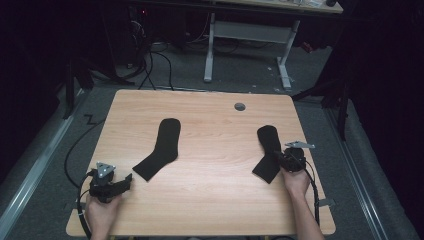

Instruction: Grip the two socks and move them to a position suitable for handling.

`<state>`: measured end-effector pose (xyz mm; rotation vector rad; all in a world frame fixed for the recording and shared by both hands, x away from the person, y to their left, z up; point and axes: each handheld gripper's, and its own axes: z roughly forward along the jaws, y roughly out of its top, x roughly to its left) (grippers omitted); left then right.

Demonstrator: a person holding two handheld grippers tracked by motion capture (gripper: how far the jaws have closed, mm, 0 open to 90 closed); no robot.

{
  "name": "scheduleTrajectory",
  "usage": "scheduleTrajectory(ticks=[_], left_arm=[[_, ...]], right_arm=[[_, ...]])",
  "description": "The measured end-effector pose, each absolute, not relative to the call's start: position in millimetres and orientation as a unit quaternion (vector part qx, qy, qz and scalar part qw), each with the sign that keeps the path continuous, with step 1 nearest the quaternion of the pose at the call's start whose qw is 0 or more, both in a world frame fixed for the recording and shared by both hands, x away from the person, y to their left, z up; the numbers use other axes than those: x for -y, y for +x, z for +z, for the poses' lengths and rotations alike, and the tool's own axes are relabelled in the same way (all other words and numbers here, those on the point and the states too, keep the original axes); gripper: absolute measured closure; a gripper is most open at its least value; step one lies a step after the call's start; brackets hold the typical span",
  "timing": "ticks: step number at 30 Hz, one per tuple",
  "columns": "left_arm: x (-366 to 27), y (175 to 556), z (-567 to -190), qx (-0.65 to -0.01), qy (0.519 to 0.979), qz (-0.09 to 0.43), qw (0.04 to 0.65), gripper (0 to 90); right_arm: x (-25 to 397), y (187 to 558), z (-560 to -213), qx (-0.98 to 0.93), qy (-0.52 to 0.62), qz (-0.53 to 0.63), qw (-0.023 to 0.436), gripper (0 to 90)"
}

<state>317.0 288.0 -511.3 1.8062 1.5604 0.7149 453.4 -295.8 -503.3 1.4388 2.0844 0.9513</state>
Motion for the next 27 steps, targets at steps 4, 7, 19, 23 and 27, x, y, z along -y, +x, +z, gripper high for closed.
scheduleTrajectory(ticks=[4,7,19,23,27], left_arm=[[-288,317,-511,-0.593,0.687,0.272,0.319,28.5],[-288,317,-511,-0.593,0.687,0.272,0.319,28.5],[-289,316,-511,-0.595,0.685,0.269,0.324,29.1],[-290,316,-511,-0.595,0.684,0.267,0.326,29.5],[-290,316,-511,-0.595,0.684,0.268,0.325,29.6]], right_arm=[[292,453,-502,-0.763,0.509,0.329,0.227,87.5],[289,453,-500,-0.772,0.499,0.313,0.239,88.2],[283,443,-474,-0.785,0.455,0.334,0.256,88.5],[276,442,-467,-0.79,0.439,0.34,0.258,88.4],[266,442,-457,-0.794,0.422,0.353,0.257,88.4]])
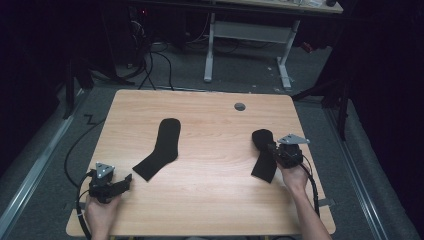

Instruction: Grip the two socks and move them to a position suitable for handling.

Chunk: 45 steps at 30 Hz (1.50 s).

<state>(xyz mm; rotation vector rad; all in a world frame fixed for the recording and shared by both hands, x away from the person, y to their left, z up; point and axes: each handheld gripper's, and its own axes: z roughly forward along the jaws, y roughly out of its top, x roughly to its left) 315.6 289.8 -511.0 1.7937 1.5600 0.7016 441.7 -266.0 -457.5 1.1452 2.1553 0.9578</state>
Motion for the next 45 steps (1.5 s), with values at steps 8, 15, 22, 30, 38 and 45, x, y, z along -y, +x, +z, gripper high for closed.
scheduleTrajectory(ticks=[8,15,22,30,38,45], left_arm=[[-291,315,-511,-0.596,0.682,0.268,0.328,31.4],[-289,316,-511,-0.593,0.687,0.271,0.322,30.4],[-289,314,-511,-0.593,0.686,0.268,0.324,29.3],[-287,314,-511,-0.583,0.696,0.268,0.322,28.3],[-287,315,-511,-0.586,0.694,0.269,0.322,28.4],[-288,316,-511,-0.586,0.693,0.269,0.322,28.1]], right_arm=[[248,437,-427,-0.795,0.388,0.399,0.241,88.4],[226,440,-412,-0.804,0.366,0.421,0.206,88.4],[197,440,-392,-0.81,0.336,0.439,0.196,88.3],[177,440,-396,-0.809,0.318,0.461,0.179,88.2],[155,444,-399,-0.817,0.299,0.466,0.163,88.2],[147,446,-405,-0.822,0.3,0.459,0.154,88.1]])
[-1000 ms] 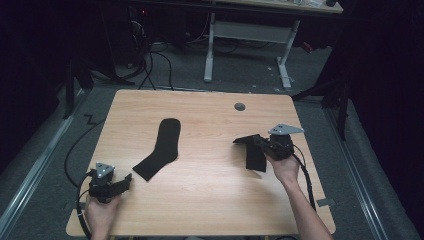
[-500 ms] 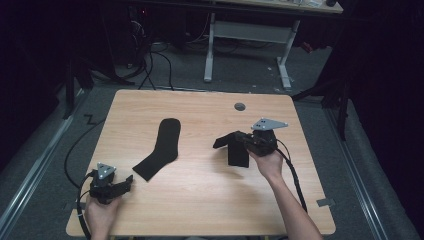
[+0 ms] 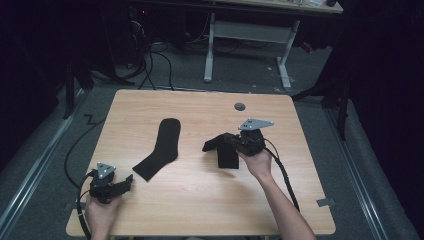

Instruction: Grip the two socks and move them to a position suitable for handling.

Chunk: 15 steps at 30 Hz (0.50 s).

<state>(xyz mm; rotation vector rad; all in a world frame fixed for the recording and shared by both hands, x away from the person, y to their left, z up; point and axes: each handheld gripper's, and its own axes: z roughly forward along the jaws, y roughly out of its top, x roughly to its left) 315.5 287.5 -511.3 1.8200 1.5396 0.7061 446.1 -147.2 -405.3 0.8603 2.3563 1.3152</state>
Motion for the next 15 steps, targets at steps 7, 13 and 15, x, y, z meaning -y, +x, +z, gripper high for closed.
scheduleTrajectory(ticks=[7,13,15], left_arm=[[-288,318,-511,-0.587,0.693,0.269,0.321,28.2],[-287,317,-511,-0.586,0.694,0.269,0.321,28.2],[-287,317,-511,-0.586,0.694,0.269,0.321,28.1]], right_arm=[[134,454,-431,-0.847,0.305,0.41,0.146,88.0],[132,454,-446,-0.85,0.311,0.403,0.134,87.7],[132,454,-451,-0.851,0.313,0.401,0.13,87.2]])
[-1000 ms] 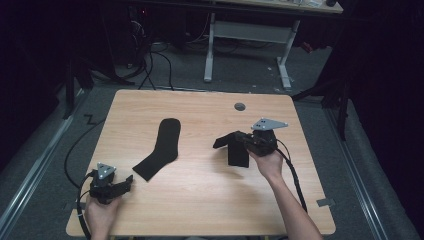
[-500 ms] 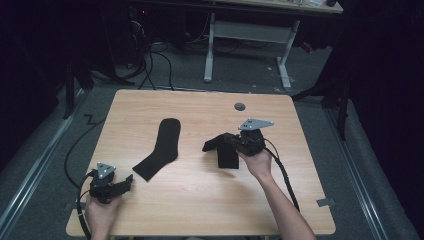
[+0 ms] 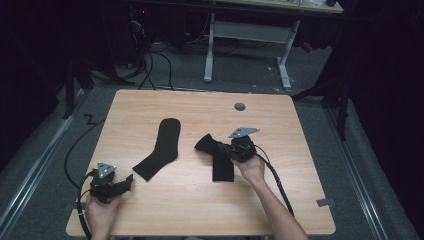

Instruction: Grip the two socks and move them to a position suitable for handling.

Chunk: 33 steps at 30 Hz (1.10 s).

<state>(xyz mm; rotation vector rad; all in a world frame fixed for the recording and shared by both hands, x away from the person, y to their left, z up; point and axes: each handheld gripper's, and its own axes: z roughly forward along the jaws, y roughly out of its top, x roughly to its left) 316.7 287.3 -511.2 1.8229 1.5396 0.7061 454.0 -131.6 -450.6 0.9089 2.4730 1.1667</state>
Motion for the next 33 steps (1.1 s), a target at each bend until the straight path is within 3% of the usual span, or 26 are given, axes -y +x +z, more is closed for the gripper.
scheduleTrajectory(ticks=[11,16,18,21,27,33], left_arm=[[-287,317,-511,-0.587,0.693,0.27,0.32,28.2],[-287,316,-511,-0.594,0.686,0.272,0.321,30.2],[-286,314,-511,-0.607,0.674,0.28,0.314,30.8],[-283,312,-509,-0.619,0.663,0.291,0.305,33.7],[-266,314,-485,-0.582,0.685,0.297,0.321,34.1],[-236,333,-467,-0.547,0.708,0.245,0.374,35.3]], right_arm=[[122,458,-484,-0.861,0.324,0.374,0.12,84.9],[121,455,-492,-0.858,0.334,0.372,0.117,69.9],[122,450,-490,-0.851,0.338,0.383,0.124,67.8],[122,441,-486,-0.847,0.333,0.392,0.136,67.4],[124,422,-478,-0.845,0.318,0.408,0.137,69.3],[127,411,-490,-0.855,0.318,0.391,0.123,69.6]])
